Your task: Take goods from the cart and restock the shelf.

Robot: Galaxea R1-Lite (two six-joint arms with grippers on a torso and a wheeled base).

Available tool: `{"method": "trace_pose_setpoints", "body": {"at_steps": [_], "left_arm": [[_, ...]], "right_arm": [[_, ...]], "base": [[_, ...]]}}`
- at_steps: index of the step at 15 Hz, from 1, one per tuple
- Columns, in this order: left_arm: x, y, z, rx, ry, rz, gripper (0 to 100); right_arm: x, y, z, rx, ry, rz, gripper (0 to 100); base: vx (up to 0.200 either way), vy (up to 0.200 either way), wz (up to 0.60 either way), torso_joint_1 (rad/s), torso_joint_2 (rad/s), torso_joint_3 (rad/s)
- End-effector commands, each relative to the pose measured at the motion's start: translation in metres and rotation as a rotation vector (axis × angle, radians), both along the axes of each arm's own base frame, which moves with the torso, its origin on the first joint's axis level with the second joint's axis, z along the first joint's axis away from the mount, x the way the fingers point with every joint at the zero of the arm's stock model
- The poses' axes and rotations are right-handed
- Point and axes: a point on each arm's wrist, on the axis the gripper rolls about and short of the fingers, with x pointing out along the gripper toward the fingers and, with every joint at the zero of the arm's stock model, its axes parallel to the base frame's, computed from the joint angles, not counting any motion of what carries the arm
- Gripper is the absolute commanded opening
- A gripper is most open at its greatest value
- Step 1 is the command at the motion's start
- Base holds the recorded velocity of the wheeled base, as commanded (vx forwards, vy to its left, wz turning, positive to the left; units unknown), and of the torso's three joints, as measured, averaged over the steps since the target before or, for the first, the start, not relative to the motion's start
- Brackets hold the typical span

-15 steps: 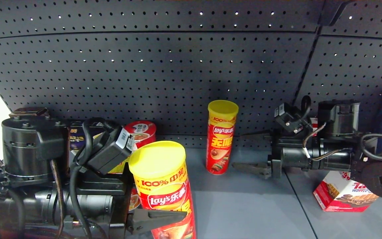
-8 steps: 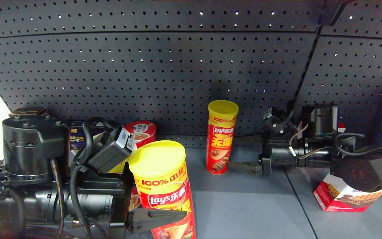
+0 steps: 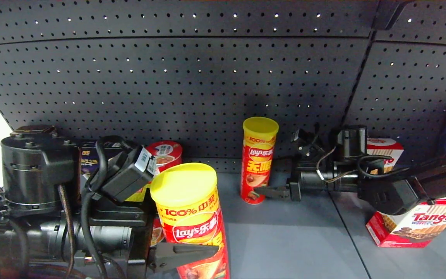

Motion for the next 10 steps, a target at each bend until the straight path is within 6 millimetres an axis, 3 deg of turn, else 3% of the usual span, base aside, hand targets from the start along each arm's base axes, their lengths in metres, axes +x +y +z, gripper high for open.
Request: {"method": "trace_pose_setpoints", "body": {"at_steps": [1,10], "left_arm": [[0.0,0.0,0.0,0.0,0.002,0.0,0],[-0.001,0.0,0.0,-0.001,0.0,0.002,0]], "right_arm": [[0.011,0.005,-0.009,-0.006,0.011,0.0,100],[0.022,0.029,-0.019,0.006,0.008,0.067,100]], "base": [[0.0,0.0,0.0,0.0,0.0,0.0],[0.0,0.0,0.0,0.0,0.0,0.0]]}}
